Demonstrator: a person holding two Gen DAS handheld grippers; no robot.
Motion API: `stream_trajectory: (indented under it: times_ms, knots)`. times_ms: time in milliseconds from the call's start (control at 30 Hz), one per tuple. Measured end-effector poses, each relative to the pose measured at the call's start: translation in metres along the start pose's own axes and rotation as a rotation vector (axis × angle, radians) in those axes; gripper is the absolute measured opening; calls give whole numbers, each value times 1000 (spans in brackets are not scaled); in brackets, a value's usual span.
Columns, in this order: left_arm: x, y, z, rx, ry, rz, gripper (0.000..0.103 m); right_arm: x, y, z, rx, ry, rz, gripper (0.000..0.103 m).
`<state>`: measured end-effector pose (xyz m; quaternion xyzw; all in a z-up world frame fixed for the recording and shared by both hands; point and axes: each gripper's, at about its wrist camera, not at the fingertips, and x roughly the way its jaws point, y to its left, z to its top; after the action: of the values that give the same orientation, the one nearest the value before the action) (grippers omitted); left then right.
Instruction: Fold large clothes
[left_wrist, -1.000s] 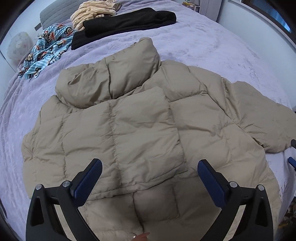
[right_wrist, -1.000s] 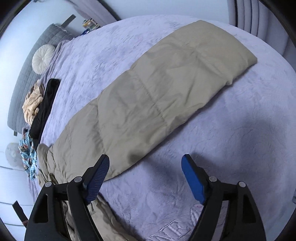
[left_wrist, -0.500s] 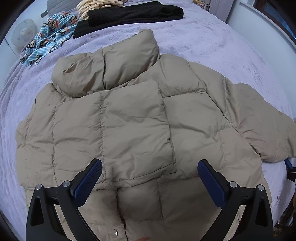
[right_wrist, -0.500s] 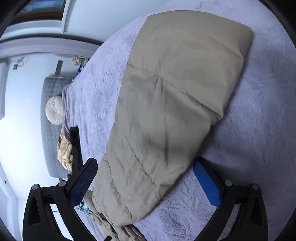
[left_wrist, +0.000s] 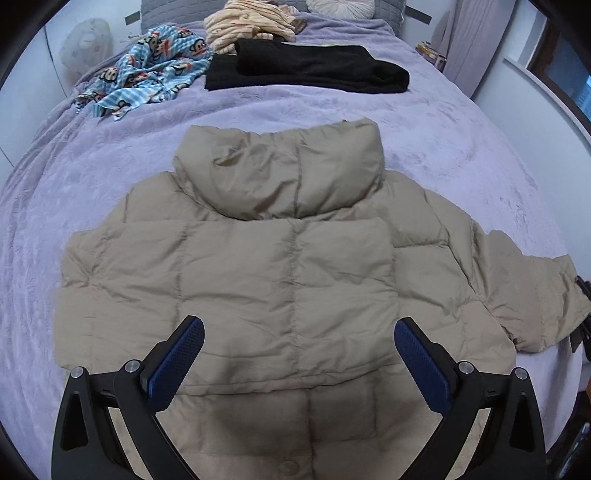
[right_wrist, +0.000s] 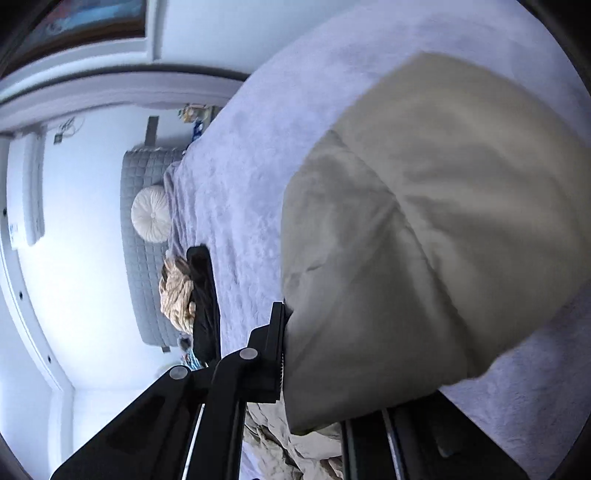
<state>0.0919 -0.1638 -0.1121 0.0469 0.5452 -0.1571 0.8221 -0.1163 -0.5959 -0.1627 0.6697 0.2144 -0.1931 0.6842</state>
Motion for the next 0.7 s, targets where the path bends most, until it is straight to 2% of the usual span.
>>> stream_trajectory:
  times_ms: [100,200,267,367,433,533,633,700]
  knots:
    - [-6,30,1,-21,-33,28,103,21,58,-27,-177,48,16,8]
    - [-7,59,1,-39,-46,69,103,48,120,-72,-389,109,24,9]
    - [-7,79,-1,-62,-45,79,103,74,164,-117,-555,161,34,9]
    - [-10,111,-5,-91,-50,93,103,111,208,-189,-742,242,60,9]
    - [-10,131,-8,-102,-53,118,103,133,221,-239,-834,299,64,9]
    - [-9,157,-13,-124,-49,136,103,178,223,-317,-958,413,10,9]
    - [-5,181,-20,-145,-41,139,103,203,190,-376,-1046,506,-84,9]
    - [0,191,-24,-161,-28,130,103,216,158,-392,-1011,557,-142,9]
